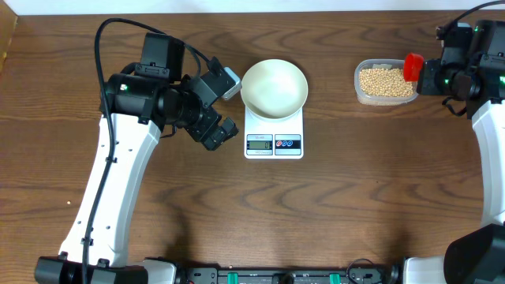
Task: Scoop item into bowl and weigh 50g on scale
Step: 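Lower the red scoop with the right gripper into the bean tub, then push the red scoop down into the soybeans with the right gripper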
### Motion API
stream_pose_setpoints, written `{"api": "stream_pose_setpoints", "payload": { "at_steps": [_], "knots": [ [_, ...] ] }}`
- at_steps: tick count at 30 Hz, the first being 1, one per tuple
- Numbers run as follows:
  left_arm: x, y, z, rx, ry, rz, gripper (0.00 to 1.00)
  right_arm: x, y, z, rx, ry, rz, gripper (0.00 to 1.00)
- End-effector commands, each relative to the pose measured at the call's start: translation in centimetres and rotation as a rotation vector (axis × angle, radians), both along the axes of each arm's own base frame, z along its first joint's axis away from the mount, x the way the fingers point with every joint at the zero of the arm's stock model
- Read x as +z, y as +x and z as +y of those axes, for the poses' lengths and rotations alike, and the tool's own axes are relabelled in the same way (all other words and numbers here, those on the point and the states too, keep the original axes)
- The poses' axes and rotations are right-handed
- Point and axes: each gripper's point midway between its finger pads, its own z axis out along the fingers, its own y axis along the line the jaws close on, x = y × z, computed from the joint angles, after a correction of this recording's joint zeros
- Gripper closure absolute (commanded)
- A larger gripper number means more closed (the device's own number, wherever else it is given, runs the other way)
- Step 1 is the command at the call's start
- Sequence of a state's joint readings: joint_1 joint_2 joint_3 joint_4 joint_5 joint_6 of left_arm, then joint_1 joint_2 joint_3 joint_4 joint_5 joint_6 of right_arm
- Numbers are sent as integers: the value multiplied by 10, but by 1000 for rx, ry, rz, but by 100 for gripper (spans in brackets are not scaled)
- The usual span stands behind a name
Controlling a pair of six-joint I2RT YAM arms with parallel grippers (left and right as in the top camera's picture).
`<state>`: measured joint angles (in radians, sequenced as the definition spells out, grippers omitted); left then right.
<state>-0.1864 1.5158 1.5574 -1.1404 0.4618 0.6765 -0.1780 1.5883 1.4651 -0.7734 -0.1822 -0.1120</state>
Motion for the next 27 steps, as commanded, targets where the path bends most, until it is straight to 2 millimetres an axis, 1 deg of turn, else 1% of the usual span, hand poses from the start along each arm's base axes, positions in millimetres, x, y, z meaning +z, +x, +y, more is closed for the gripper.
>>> {"api": "stream_pose_setpoints", "payload": {
  "at_steps": [1, 5, 12, 17, 25, 27],
  "knots": [
    [2, -3, -2, 1, -11, 3, 2, 21, 1, 2, 77, -84, -56, 99],
    [2, -3, -2, 1, -11, 3, 2, 20, 3, 0, 64, -87, -56, 99],
    [2, -3, -2, 1, -11, 3, 2, 2, 8, -1, 29, -47, -11, 99],
    [2, -3, -2, 1, -11, 3, 2, -6, 15, -2, 28, -45, -8, 99],
    [2, -3, -2, 1, -11, 3, 2, -32, 22, 4, 40, -37, 48, 99],
    [2, -3, -2, 1, -11, 3, 2, -37, 23, 2, 22, -42, 62, 99]
  ]
}}
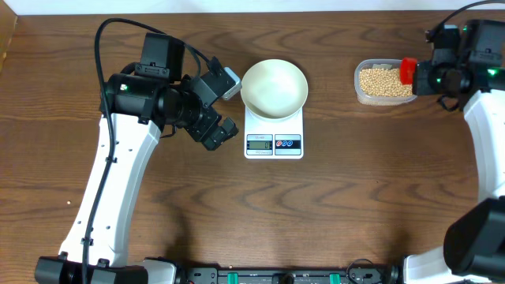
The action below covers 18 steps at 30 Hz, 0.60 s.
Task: Scoop item into bowl and weigh 50g on scale
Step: 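Push the red scoop down into the soybeans with the right gripper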
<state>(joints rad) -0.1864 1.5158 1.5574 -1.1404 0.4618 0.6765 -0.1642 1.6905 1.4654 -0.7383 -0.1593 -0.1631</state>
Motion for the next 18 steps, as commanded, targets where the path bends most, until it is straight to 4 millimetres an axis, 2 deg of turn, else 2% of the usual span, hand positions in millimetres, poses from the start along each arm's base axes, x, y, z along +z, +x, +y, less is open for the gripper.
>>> {"api": "stream_pose_setpoints", "payload": {
  "at_steps": [1, 8, 18],
  "knots": [
    [2, -3, -2, 1, -11, 3, 2, -2, 8, 1, -35, -12, 5, 99],
    [2, -3, -2, 1, -11, 3, 2, -18, 9, -1, -65, -25, 48, 99],
    [2, -3, -2, 1, -11, 3, 2, -18, 11, -1, -79, -101, 47, 99]
  ]
}}
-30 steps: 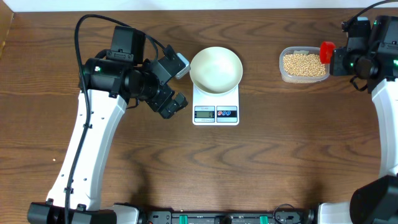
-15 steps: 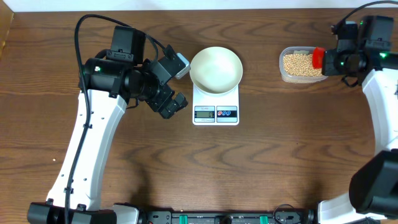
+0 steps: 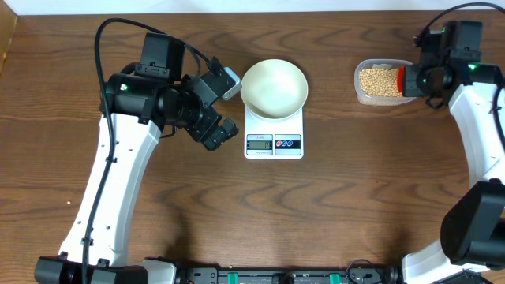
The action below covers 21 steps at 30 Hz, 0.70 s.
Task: Scoop item into bowl and weigh 50g on scale
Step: 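Push the red scoop down into the soybeans with the right gripper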
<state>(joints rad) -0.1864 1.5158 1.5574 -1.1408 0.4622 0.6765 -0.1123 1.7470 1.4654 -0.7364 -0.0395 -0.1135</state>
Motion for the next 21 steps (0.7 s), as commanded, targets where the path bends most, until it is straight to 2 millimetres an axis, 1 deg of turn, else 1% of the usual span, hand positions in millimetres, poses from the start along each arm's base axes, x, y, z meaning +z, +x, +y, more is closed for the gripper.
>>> {"api": "stream_pose_setpoints", "payload": {
  "at_steps": [1, 5, 9, 15, 21],
  "knots": [
    [2, -3, -2, 1, -10, 3, 2, 8, 8, -2, -20, -38, -26, 99],
    [2, -3, -2, 1, -10, 2, 2, 9, 10, 0, -17, -43, -32, 99],
    [2, -3, -2, 1, -10, 2, 2, 8, 8, -7, -38, -76, -25, 99],
    [2, -3, -2, 1, -10, 3, 2, 7, 8, -7, -38, -75, -22, 99],
    [2, -3, -2, 1, -10, 2, 2, -6, 7, -5, -33, -72, 14, 99]
  ]
}}
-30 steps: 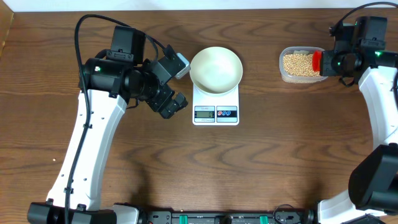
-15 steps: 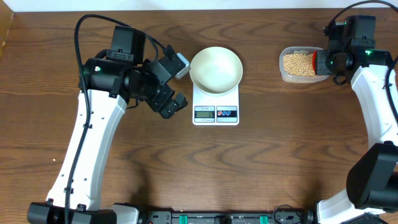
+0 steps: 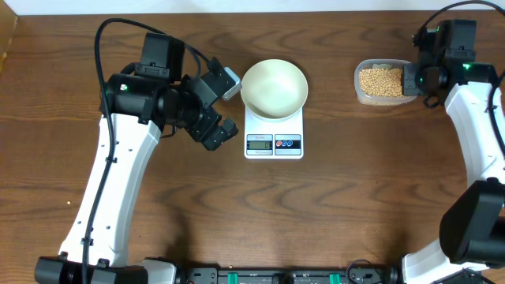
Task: Scoop item into bowl and weigh 50g on scale
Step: 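Push the red scoop down into the soybeans with the right gripper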
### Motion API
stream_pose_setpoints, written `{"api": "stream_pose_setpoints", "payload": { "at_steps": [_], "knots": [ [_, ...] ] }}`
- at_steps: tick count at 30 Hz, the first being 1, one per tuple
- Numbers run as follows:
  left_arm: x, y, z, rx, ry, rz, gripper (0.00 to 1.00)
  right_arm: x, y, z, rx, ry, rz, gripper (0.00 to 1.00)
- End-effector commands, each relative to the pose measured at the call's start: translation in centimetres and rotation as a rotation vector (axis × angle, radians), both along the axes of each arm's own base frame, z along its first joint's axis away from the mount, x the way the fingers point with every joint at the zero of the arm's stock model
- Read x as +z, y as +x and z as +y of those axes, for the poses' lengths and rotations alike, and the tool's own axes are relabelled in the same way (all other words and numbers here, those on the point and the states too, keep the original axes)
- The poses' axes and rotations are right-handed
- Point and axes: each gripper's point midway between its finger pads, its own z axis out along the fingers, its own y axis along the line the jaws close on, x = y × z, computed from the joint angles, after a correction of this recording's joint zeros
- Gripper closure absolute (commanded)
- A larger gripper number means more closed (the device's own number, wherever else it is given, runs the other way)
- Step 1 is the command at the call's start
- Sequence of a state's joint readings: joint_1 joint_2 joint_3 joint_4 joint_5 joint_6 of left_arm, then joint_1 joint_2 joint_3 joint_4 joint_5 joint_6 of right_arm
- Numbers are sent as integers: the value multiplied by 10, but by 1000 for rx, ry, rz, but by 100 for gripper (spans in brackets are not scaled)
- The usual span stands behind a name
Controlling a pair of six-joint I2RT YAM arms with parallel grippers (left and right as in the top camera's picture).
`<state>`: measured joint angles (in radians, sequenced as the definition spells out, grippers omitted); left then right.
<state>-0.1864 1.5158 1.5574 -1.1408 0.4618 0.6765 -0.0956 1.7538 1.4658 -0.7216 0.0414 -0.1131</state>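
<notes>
A white bowl stands on the white scale at the table's middle. A clear tub of yellow beans sits at the back right. My right gripper hovers over the tub's right end, pointing down into it. Its fingers and whatever they hold are hidden under the wrist. My left gripper hangs just left of the scale, apart from the bowl, and looks open and empty.
The left arm stretches from the front left up to the scale's left side. The right arm runs along the table's right edge. A pale wall borders the far edge.
My right gripper has shifted slightly further over the tub's right end. The red piece at its tip no longer shows. The left arm, bowl and scale are unchanged.
At first my right gripper was right of the tub with a red scoop at its tip. At each later moment it stood further left with the scoop nearer the beans. Now it is over the tub's right end, the red hidden. My left arm stayed still.
</notes>
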Motion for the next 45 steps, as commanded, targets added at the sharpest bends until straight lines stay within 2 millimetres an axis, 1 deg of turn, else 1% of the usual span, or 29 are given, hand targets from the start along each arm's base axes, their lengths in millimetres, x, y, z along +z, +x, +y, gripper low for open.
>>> {"api": "stream_pose_setpoints", "payload": {
  "at_steps": [1, 4, 7, 13, 18, 22, 27, 30, 36, 41, 45],
  "knots": [
    [2, -3, -2, 1, -11, 3, 2, -8, 3, 3, -4, -2, 27, 99],
    [2, -3, -2, 1, -11, 3, 2, -14, 3, 7, 4, 3, 42, 99],
    [2, -3, -2, 1, -11, 2, 2, -15, 4, 13, 18, 16, 43, 99],
    [2, -3, -2, 1, -11, 3, 2, -17, 4, 29, 27, 107, 45, 99],
    [2, -3, -2, 1, -11, 3, 2, -29, 3, 31, -23, 158, 75, 99],
    [2, -3, -2, 1, -11, 3, 2, -40, 4, 39, -44, 219, 100, 99],
    [2, -3, -2, 1, -11, 3, 2, -47, 3, 44, -95, 314, 120, 99],
    [2, -3, -2, 1, -11, 3, 2, -47, 3, 44, -127, 373, 124, 99],
    [2, -3, -2, 1, -11, 3, 2, -41, 3, 35, -202, 529, 121, 99],
    [2, -3, -2, 1, -11, 3, 2, -34, 1, 24, -234, 651, 112, 99],
    [2, -3, -2, 1, -11, 2, 2, -32, 0, 13, -253, 690, 105, 99]
  ]
}}
